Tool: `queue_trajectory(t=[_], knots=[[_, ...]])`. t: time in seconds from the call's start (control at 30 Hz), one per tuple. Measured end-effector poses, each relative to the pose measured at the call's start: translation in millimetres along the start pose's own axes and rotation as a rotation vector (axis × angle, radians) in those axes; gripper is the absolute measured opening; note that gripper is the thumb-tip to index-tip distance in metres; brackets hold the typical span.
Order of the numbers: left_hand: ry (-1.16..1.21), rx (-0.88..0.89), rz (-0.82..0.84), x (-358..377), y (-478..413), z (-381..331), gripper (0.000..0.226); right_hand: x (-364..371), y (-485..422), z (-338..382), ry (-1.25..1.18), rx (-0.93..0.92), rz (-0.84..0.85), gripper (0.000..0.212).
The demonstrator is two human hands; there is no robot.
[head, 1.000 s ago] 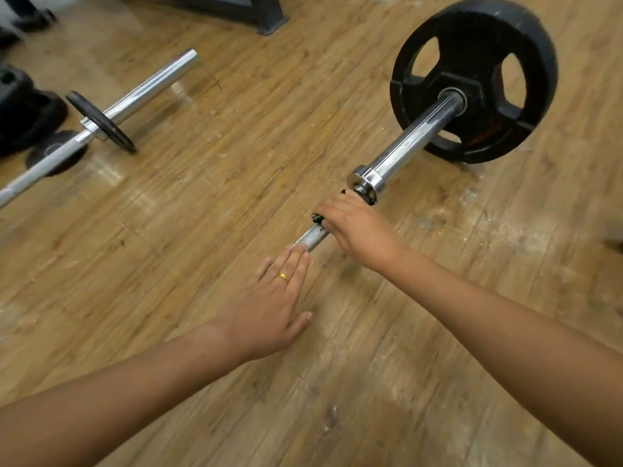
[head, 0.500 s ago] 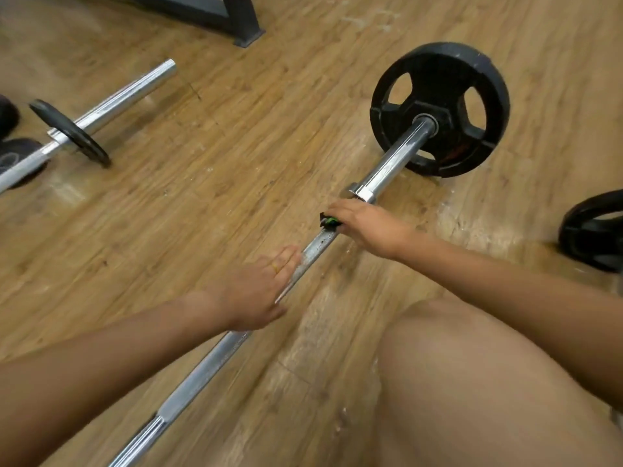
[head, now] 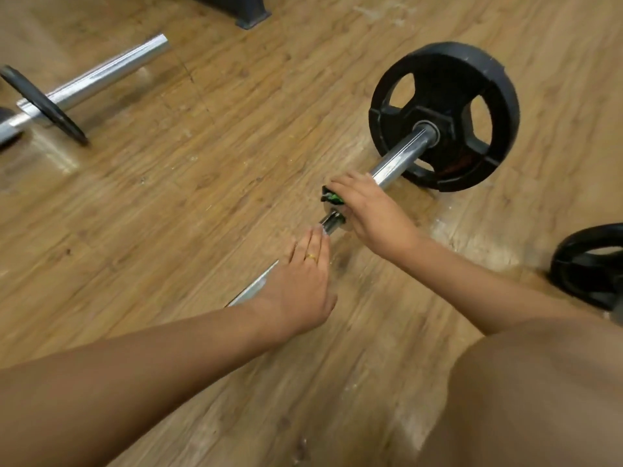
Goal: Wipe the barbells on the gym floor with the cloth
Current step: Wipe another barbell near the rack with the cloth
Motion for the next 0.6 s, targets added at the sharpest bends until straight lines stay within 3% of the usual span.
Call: queue_trajectory(t=[0.17, 0.4, 0.6], knots=[[-0.059, -0.270, -0.029, 21, -32, -12, 0.089, 25, -10, -8, -0.052, -0.123, 0.076, 0.036], [-0.006, -0.302, -0.179, 28, -26, -19, 0.091, 31, 28, -10, -0.155, -0.010, -0.105, 0.040], [0.109, -0.418, -0.183, 23, -27, -26, 0.095, 38, -23, -3, -0.054, 0.142, 0.054, 0.023]])
Point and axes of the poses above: each hand's wrist, its own y-axis away from the middle knuckle, its own x-axis out of the palm, z = x × y, the point moved 1 cm from there along -y, towards the middle knuckle, and after that the axes turned 14 degrees about -z, right-handed, at the moved point
